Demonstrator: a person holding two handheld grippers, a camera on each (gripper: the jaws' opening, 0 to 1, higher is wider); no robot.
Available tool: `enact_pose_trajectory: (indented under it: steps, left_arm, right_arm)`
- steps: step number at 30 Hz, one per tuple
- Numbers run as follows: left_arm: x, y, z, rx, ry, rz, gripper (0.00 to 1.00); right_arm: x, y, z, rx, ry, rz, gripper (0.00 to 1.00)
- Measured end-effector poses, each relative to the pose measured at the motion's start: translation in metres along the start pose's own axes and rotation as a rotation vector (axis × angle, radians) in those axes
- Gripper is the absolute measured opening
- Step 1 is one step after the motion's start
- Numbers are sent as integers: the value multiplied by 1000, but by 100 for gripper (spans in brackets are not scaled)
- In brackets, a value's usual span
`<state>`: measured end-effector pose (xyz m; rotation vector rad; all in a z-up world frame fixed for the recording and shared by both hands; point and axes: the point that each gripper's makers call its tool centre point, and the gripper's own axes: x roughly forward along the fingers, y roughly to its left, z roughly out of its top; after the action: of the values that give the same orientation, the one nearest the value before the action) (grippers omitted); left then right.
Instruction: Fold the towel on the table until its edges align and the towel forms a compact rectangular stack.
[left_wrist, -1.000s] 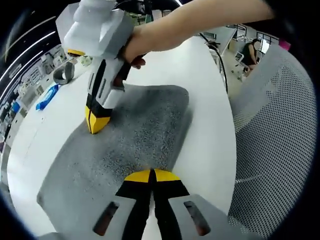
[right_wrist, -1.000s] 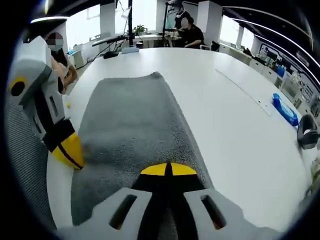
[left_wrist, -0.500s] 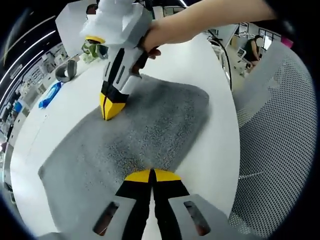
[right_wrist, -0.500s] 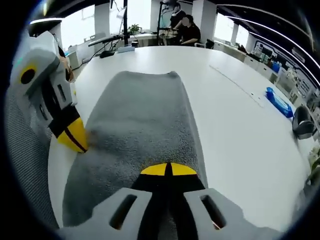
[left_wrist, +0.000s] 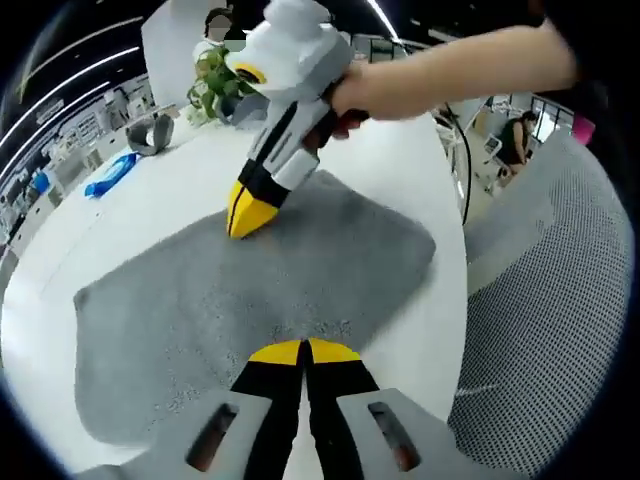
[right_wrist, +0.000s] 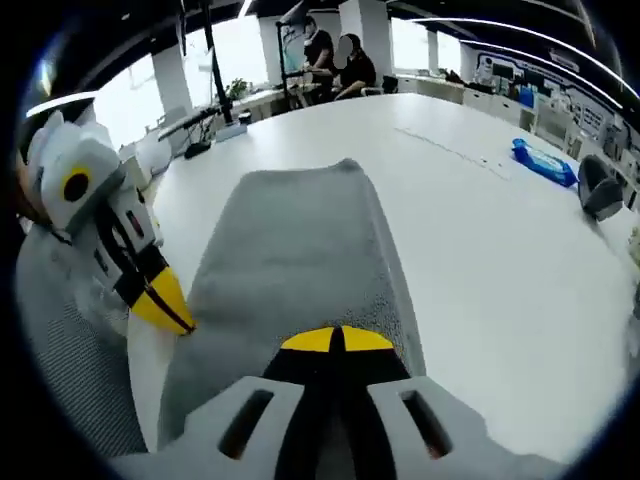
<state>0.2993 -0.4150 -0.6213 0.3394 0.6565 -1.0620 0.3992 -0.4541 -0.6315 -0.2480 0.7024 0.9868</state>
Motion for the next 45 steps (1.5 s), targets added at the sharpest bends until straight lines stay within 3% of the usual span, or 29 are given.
enact_pose_trajectory:
  steps: [2,4,6,8,9,11,12,15,25,33,41,44,45]
  left_arm:
    - [3,-7,18,-10,-74,-17,1]
    - [12,-18,25,5,-95,-47,1]
    - [25,-40,26,-33,-88,-130,1]
    - [36,-52,19,29,-48,-159,2]
    - [41,-57,9,113,-6,-173,2]
    - [46,-52,-11,218,76,-136,1]
    - [45,-55,-7,235,37,-153,1]
    - [39,-49,-7,156,48,-143,1]
    - [30,-28,-16,232,92,-78,1]
    - [24,-11,-21,202,111,-44,1]
    - [17,-1,-26,161,122,-7,1]
    - [16,-1,-28,185,132,15,1]
    - [15,-1,-28,229,148,25,1]
  right_arm:
    - [-5,-3,-6,-19,26,-15,0]
    - [-8,-5,-15,-1,65,-16,0]
    - [-12,-10,-25,-29,108,-34,0]
    - [-13,-9,-31,-59,135,-31,0]
    - [-14,-8,-33,-75,148,-25,0]
    - [-16,-11,-42,-136,208,-51,0]
    - [-14,-10,-42,-132,201,-49,0]
    - [-13,-11,-41,-113,196,-58,0]
    - [-15,-10,-44,-176,216,-84,0]
    - [-20,-7,-48,-44,140,-83,0]
    - [-24,3,-53,-58,143,-105,0]
    - [-25,7,-55,-84,150,-119,0]
    - [-26,8,-56,-115,164,-123,0]
